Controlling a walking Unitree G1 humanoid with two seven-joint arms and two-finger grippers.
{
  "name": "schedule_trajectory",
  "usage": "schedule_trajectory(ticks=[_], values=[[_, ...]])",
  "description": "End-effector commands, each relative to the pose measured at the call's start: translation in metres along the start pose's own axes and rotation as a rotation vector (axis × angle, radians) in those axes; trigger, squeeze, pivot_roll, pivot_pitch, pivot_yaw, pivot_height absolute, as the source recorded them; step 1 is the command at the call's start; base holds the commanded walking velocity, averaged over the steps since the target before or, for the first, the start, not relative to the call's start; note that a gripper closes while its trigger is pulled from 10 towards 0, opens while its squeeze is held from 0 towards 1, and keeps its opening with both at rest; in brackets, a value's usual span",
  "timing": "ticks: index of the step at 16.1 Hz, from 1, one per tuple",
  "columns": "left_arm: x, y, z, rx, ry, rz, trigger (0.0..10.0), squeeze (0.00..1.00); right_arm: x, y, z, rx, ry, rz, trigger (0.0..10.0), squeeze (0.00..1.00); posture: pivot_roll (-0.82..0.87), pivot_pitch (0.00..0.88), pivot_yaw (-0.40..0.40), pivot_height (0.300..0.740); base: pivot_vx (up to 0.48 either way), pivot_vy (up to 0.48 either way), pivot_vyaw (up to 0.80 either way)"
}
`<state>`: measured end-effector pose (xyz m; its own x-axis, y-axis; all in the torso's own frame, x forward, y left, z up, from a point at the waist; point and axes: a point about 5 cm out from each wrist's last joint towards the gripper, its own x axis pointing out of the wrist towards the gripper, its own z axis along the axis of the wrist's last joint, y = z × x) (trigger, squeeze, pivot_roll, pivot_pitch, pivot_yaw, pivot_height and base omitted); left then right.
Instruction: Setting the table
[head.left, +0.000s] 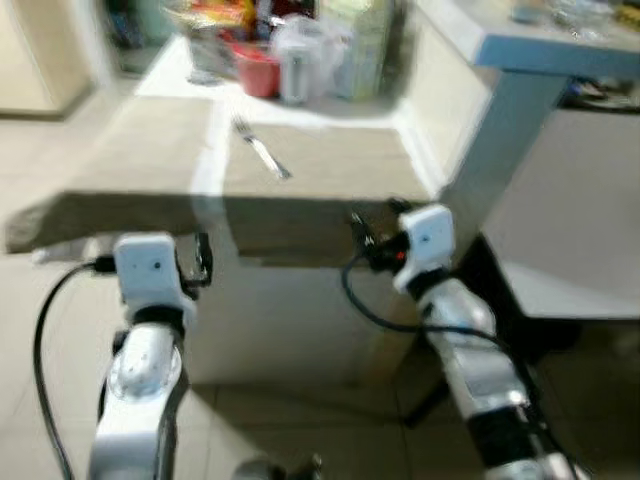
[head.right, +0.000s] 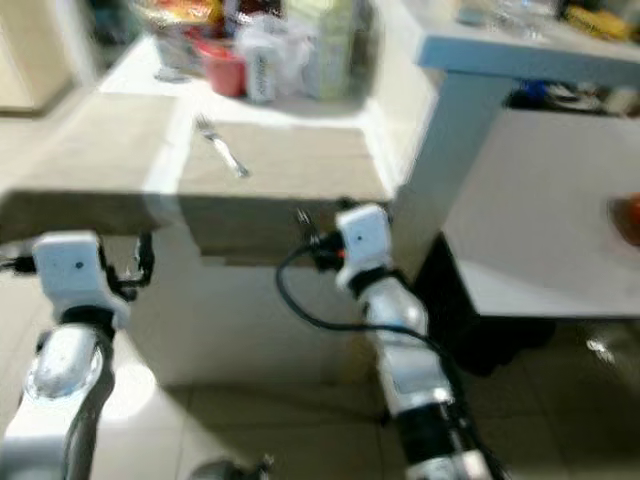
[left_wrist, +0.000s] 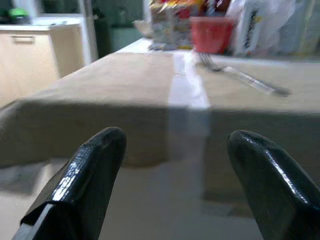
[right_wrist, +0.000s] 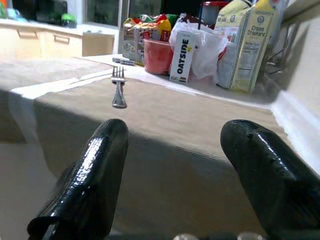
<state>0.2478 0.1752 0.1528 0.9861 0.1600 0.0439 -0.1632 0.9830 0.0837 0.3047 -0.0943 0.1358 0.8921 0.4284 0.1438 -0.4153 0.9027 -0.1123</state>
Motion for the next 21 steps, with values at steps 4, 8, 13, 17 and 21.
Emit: schedule_trajectory(ticks=[4, 8, 13, 17, 21], values=[[0.003, -0.009, 0.002, -0.038, 0.009, 0.004, 10.0, 0.0, -0.002, -0.009, -0.001, -0.024, 0.007, -0.031, 10.0, 0.0, 0.03, 0.0, -0.036, 0.736, 0.0, 0.0, 0.0], [0.008, -0.015, 0.001, -0.049, 0.024, 0.024, 10.0, 0.0, -0.002, -0.005, -0.001, -0.035, 0.002, -0.007, 10.0, 0.0, 0.02, 0.0, -0.031, 0.736, 0.322, -0.347, 0.19], [0.01, -0.011, 0.004, -0.031, 0.026, 0.051, 10.0, 0.0, 0.001, -0.003, -0.001, -0.067, 0.006, 0.0, 10.0, 0.0, 0.03, 0.0, -0.034, 0.736, 0.0, 0.0, 0.67], [0.012, -0.015, 0.007, -0.048, 0.025, 0.054, 10.0, 0.0, 0.0, -0.001, -0.001, -0.061, 0.007, 0.007, 10.0, 0.0, 0.02, 0.0, -0.023, 0.736, 0.335, 0.0, 0.0], [0.017, -0.019, 0.011, -0.006, 0.02, 0.031, 10.0, 0.0, 0.002, -0.003, 0.002, -0.058, -0.004, -0.016, 10.0, 0.0, 0.02, 0.0, -0.02, 0.736, 0.437, 0.0, 0.0]])
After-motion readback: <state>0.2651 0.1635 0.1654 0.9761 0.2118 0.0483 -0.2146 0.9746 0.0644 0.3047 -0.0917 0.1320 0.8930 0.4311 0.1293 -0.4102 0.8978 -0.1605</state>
